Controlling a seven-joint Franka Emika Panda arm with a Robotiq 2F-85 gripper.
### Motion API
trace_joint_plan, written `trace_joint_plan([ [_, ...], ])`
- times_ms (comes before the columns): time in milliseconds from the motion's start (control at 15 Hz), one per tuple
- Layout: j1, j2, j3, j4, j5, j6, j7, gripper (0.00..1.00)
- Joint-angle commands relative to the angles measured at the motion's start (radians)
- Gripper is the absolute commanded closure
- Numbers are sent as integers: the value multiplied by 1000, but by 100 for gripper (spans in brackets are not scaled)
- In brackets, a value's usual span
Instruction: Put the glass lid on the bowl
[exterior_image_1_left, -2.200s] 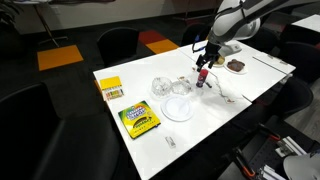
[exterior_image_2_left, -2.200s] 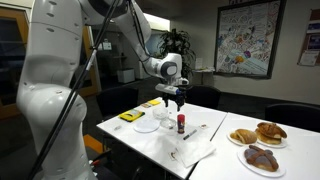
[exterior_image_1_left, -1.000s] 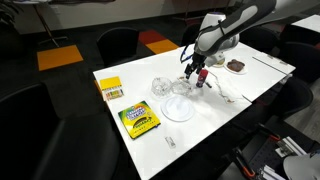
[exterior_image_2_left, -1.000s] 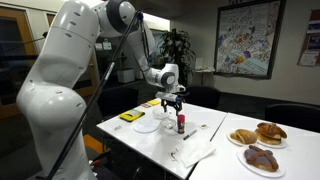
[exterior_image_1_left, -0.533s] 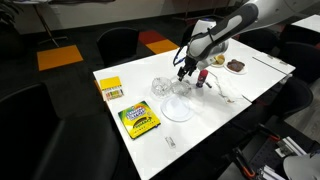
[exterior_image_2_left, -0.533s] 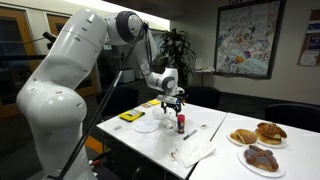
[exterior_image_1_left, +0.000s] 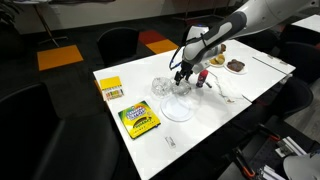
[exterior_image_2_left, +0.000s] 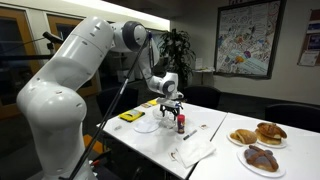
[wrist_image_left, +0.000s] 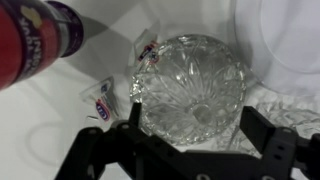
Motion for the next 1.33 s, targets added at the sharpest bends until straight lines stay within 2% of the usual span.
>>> trace_joint_plan([
  [0, -18, 34, 15, 51, 1, -70, 9, 25],
  [133, -11, 40, 8, 62, -6, -82, 20, 33],
  [533, -8, 48, 10, 90, -5, -107, 21, 77],
  [800, -7, 46, 10, 107, -5, -125, 20, 98],
  [1267, 25, 1, -16, 91, -27, -147, 74, 96],
])
